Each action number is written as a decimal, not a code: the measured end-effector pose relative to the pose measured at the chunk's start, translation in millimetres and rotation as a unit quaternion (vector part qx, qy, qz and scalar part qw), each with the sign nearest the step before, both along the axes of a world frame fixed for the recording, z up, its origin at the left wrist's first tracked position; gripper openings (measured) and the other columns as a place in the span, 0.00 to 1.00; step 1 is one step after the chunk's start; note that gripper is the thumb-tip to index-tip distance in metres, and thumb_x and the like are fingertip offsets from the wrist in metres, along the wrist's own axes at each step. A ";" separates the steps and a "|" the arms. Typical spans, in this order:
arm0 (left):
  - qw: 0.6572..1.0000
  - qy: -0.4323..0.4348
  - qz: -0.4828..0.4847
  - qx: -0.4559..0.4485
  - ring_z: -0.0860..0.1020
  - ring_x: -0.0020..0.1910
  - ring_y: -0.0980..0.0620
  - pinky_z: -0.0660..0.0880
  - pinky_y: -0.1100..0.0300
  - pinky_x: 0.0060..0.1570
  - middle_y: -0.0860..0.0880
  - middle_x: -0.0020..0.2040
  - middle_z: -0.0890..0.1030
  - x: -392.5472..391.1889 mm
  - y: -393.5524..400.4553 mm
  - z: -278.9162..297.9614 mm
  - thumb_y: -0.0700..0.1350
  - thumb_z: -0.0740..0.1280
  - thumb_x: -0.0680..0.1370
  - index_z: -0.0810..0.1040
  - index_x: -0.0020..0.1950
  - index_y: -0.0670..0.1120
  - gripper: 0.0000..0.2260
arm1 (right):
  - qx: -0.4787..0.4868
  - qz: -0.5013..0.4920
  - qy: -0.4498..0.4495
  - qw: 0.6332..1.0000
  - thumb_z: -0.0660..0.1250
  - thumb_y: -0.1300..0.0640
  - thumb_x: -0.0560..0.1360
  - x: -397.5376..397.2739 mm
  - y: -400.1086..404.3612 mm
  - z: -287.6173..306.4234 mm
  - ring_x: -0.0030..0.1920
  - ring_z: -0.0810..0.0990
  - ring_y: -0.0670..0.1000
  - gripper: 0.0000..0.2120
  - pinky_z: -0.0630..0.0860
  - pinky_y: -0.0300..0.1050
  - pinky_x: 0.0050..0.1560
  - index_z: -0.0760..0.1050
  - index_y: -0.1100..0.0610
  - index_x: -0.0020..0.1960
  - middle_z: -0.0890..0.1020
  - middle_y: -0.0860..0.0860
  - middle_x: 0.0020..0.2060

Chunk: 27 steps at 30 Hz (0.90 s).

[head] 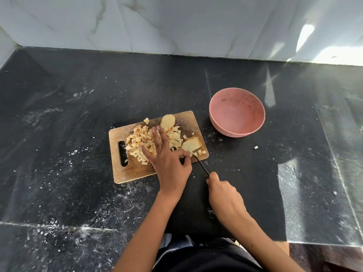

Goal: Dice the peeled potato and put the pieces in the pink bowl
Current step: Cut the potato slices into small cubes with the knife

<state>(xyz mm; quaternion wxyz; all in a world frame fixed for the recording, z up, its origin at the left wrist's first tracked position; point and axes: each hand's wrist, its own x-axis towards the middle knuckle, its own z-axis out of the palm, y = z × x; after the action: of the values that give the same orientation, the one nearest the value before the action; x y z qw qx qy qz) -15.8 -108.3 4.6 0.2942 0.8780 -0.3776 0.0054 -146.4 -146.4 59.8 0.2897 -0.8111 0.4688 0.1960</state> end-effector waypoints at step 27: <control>0.999 0.036 0.005 -0.003 0.42 0.78 0.46 0.31 0.41 0.69 0.46 0.79 0.52 5.6 3.5 0.6 0.48 0.74 0.71 0.78 0.33 0.53 0.07 | -0.008 0.023 0.026 0.999 0.52 0.61 0.82 31.0 -9.5 -4.9 0.49 0.79 0.60 0.05 0.71 0.51 0.43 0.61 0.56 0.57 0.78 0.58 0.50</control>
<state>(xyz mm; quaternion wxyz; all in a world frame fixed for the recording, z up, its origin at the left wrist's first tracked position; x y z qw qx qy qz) -10.2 -104.8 5.2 0.3106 0.8786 -0.3619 -0.0235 -115.5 -155.9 54.9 0.2660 -0.8186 0.4591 0.2200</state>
